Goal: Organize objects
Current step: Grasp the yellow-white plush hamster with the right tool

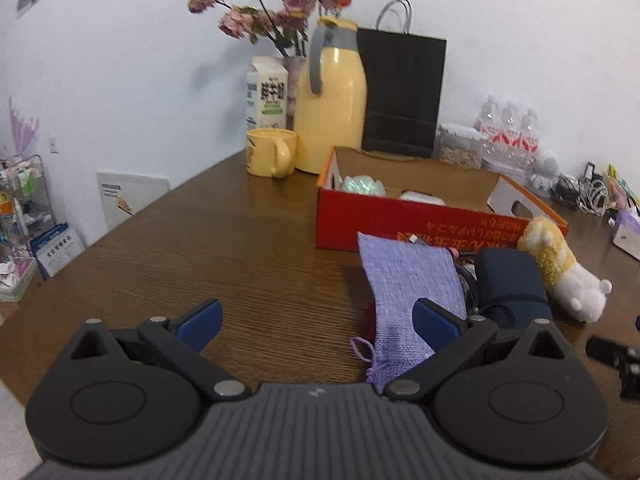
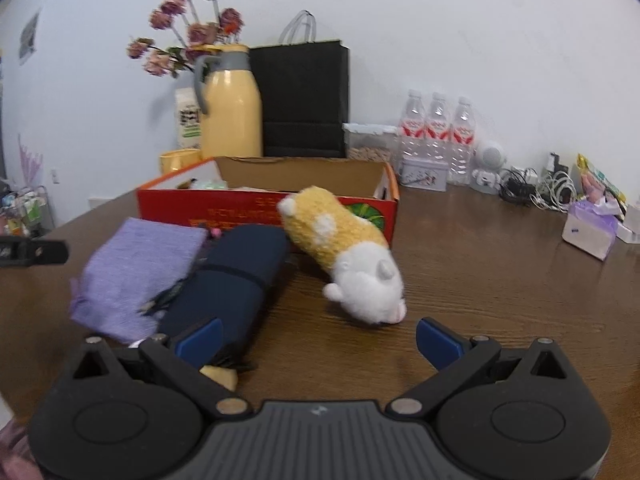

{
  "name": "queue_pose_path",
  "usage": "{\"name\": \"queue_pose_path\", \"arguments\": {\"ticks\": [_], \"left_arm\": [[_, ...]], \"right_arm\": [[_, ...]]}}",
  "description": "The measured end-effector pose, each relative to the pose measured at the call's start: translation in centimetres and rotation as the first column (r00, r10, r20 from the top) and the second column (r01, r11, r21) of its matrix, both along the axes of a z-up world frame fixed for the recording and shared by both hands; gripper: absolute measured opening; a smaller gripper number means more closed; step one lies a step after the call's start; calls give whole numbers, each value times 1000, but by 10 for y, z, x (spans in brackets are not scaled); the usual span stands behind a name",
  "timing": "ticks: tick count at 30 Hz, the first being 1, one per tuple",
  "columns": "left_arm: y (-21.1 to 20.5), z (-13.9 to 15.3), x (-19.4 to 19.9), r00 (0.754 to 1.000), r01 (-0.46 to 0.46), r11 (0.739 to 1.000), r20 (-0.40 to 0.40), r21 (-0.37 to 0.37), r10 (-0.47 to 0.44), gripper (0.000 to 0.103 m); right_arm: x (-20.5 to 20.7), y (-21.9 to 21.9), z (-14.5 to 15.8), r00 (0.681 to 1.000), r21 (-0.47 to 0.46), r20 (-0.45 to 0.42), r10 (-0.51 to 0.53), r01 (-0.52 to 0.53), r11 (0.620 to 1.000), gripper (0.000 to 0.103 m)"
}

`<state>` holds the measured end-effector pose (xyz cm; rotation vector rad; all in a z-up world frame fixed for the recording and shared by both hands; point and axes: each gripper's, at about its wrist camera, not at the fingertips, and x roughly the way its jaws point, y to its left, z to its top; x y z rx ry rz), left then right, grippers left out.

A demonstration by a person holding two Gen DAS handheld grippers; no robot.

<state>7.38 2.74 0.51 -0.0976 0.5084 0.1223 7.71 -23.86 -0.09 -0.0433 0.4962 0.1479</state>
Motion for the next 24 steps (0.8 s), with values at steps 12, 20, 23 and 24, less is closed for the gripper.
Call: {"name": "queue_pose_path", "arguments": {"ticks": [12, 20, 23, 24], "left_arm": [[-17, -15, 35, 997, 68, 998, -39, 0, -68, 103], [-19, -16, 39, 997, 67, 998, -50, 13, -66, 103], [-22, -15, 41, 996, 68, 998, -57, 16, -67, 103], [-24, -15, 41, 996, 73, 997, -57, 18, -72, 103]], "right_arm": [[63, -19, 0, 999, 13, -51, -7, 7, 1000, 89], [116, -41, -12, 983, 159, -183, 28, 2, 987, 49], [110, -43, -14, 988, 175, -154, 26, 1, 985, 47], [106, -42, -14, 991, 168, -132, 28, -5, 986, 46]]}}
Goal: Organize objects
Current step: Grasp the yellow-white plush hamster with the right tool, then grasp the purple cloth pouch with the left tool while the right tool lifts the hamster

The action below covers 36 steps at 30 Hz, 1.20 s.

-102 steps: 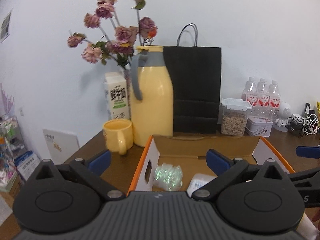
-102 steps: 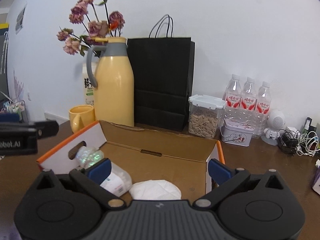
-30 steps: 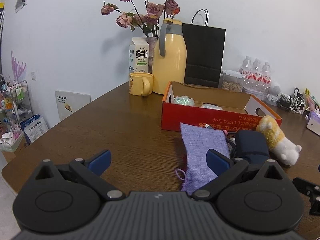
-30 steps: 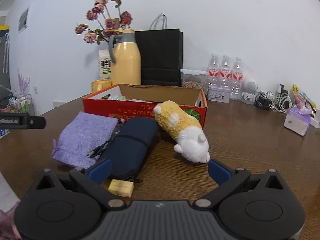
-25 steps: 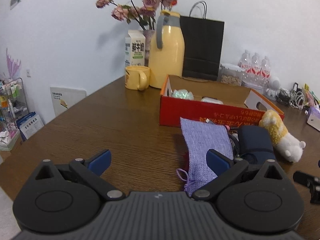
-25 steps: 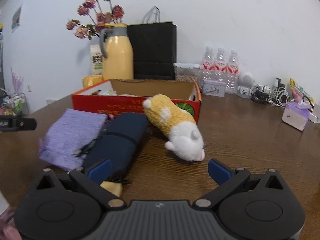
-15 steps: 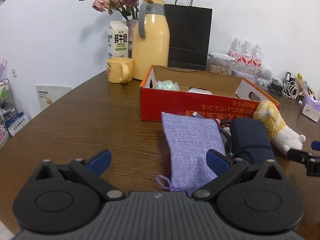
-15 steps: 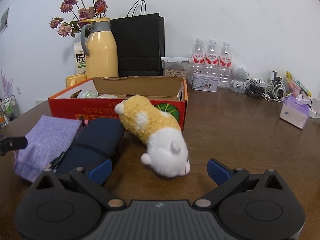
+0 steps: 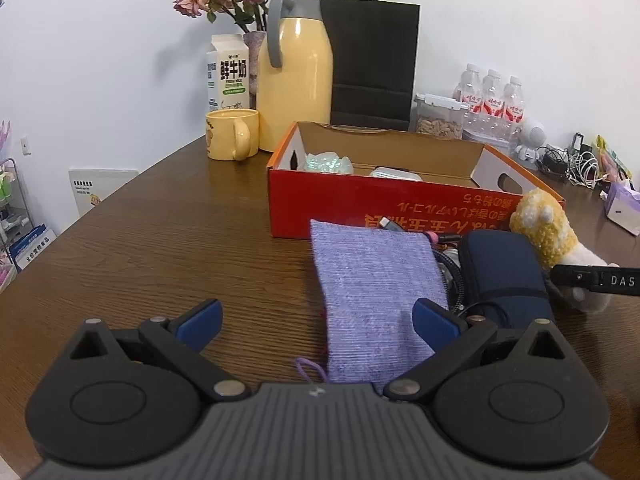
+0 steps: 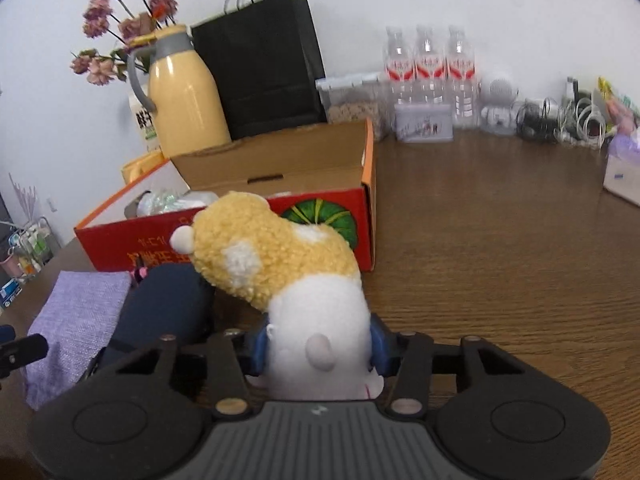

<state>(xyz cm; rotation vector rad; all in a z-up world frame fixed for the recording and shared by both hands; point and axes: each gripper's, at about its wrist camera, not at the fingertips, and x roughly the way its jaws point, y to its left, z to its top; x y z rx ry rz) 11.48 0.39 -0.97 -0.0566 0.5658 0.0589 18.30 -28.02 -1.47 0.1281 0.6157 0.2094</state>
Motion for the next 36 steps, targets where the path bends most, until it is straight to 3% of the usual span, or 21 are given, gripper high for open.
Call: {"name": "queue_pose_path", "arguments": {"ticks": [5, 7, 10, 12, 14, 15, 18, 24, 36], "left_arm": [[-8, -1, 1, 1000, 26, 1000, 3, 4, -26, 103], [-12, -1, 3, 999, 39, 999, 3, 4, -39, 96], [-18, -1, 5, 999, 52, 999, -3, 3, -52, 76], [-20, -3, 5, 998, 55, 998, -14, -7, -55, 47], [-21, -4, 3, 998, 58, 998, -14, -12, -58, 39], [-20, -4, 1, 998, 64, 998, -5, -11, -64, 29], [-18, 0, -4, 997, 74, 997, 21, -24, -74, 20], [-8, 12, -14, 993, 97, 994, 71, -42, -94, 9], [9, 46, -11, 976, 134, 990, 175, -34, -126, 9]], "right_arm": [[-22, 12, 1, 995, -75, 98, -8, 16, 997, 46], [-29, 12, 3, 993, -78, 120, -9, 18, 997, 46], [-34, 12, 5, 992, -71, 129, -13, 22, 997, 46], [-35, 11, 6, 991, -70, 130, -21, 31, 997, 46], [-35, 11, 5, 992, -77, 125, -25, 35, 996, 46], [-35, 12, 5, 992, -82, 125, -27, 37, 996, 46], [-35, 13, 5, 992, -94, 124, -27, 39, 995, 46], [-36, 14, 5, 992, -96, 121, -32, 44, 994, 46], [-43, 22, 9, 985, -130, 172, -25, 48, 990, 46]]}}
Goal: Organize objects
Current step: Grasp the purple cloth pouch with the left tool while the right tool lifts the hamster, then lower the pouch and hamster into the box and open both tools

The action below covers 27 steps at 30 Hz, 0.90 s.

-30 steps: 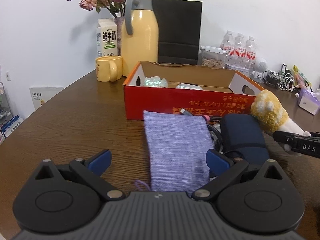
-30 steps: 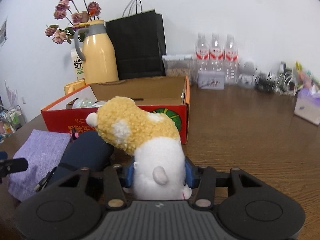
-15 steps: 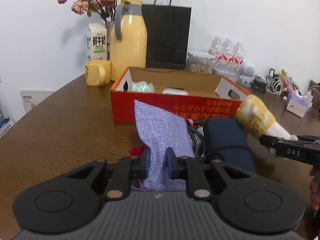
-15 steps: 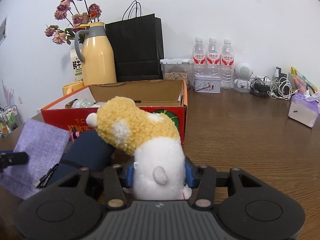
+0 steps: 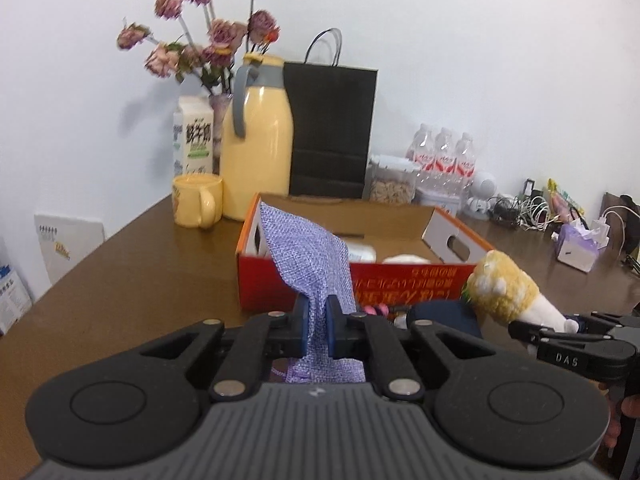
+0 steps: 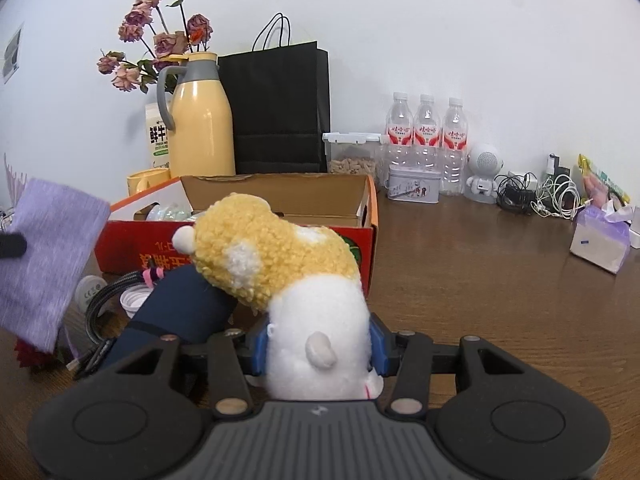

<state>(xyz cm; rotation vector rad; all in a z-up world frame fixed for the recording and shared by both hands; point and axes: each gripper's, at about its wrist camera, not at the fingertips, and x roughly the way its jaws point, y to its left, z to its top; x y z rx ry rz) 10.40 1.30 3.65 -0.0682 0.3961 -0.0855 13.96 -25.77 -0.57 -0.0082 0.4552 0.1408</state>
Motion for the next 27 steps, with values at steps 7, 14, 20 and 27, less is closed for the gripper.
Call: {"name": "queue_pose_path", "arguments": {"ticks": [7, 14, 20, 27], "left_arm": [[-8, 26, 34, 996, 59, 998, 64, 5, -59, 9], [-13, 41, 100, 993, 95, 995, 70, -33, -92, 9], [-11, 38, 168, 998, 62, 995, 31, -81, -60, 9], [-11, 12, 231, 997, 18, 996, -76, -86, -25, 9]], "right_arm": [[11, 18, 29, 997, -18, 72, 22, -20, 1000, 46], [64, 44, 60, 992, -83, 123, 20, -9, 996, 46], [134, 66, 67, 995, -144, 97, -5, 19, 989, 46], [193, 76, 48, 996, -183, 44, -72, 79, 980, 46]]}}
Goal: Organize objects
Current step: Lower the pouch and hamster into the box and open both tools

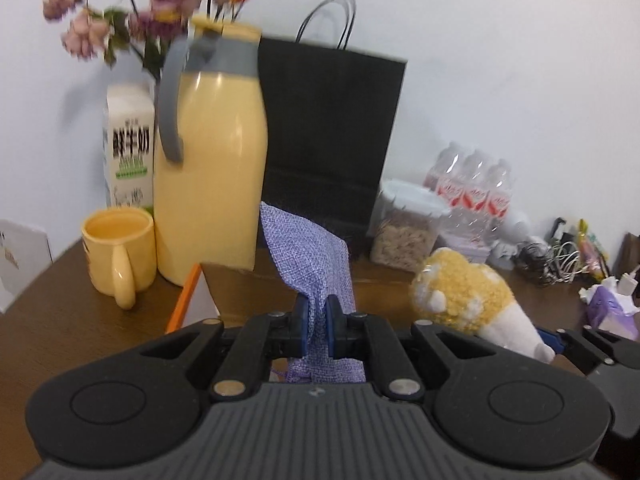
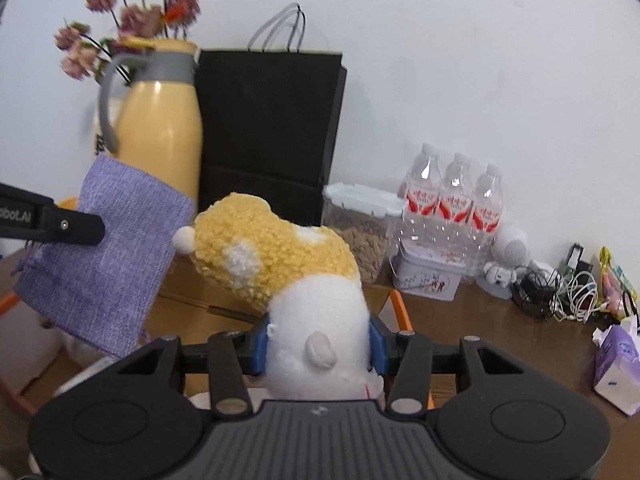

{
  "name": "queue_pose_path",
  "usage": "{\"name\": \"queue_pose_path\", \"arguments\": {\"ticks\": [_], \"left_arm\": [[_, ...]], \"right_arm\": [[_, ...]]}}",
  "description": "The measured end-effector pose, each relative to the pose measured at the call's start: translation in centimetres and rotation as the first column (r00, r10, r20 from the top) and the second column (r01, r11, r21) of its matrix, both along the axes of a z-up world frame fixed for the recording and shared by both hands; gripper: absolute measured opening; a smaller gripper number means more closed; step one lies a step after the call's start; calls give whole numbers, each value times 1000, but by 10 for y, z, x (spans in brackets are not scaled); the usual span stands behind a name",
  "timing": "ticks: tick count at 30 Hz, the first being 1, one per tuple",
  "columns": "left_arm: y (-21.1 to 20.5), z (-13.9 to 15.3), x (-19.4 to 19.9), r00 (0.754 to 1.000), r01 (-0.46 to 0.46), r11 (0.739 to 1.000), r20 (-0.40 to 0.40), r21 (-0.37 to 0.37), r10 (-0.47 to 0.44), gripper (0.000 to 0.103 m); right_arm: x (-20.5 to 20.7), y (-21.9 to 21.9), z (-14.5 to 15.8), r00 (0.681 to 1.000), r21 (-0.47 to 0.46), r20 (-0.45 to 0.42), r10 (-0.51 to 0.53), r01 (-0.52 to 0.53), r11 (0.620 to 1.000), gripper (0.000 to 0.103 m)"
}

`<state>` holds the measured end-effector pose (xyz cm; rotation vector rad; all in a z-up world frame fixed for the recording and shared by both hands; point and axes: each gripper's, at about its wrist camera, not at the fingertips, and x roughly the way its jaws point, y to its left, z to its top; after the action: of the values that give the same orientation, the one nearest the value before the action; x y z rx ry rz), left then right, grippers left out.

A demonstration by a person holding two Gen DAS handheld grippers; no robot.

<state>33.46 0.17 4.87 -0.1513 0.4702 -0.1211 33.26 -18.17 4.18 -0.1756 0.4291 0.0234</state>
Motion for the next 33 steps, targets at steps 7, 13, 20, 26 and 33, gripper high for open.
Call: {"name": "queue_pose_path", "arguments": {"ticks": [7, 13, 20, 26, 33], "left_arm": [[0, -22, 15, 997, 8, 999, -78, 35, -5, 9], [-2, -25, 15, 997, -31, 997, -75, 77, 37, 45], [0, -16, 8, 993, -115, 990, 9, 86, 115, 103], [1, -13, 8, 991, -136, 987, 4, 89, 136, 103], [1, -4, 1, 990, -144, 985, 23, 98, 142, 103]], "right_arm": [[14, -7, -20, 998, -1, -67, -17, 17, 1000, 46], [16, -8, -24, 995, 9, -100, -4, 5, 1000, 50], [8, -13, -15, 996, 65, -87, 6, 0, 998, 100], [6, -13, -13, 995, 76, -99, 18, -11, 997, 103], [4, -14, -9, 996, 84, -92, 19, -11, 996, 103]]}}
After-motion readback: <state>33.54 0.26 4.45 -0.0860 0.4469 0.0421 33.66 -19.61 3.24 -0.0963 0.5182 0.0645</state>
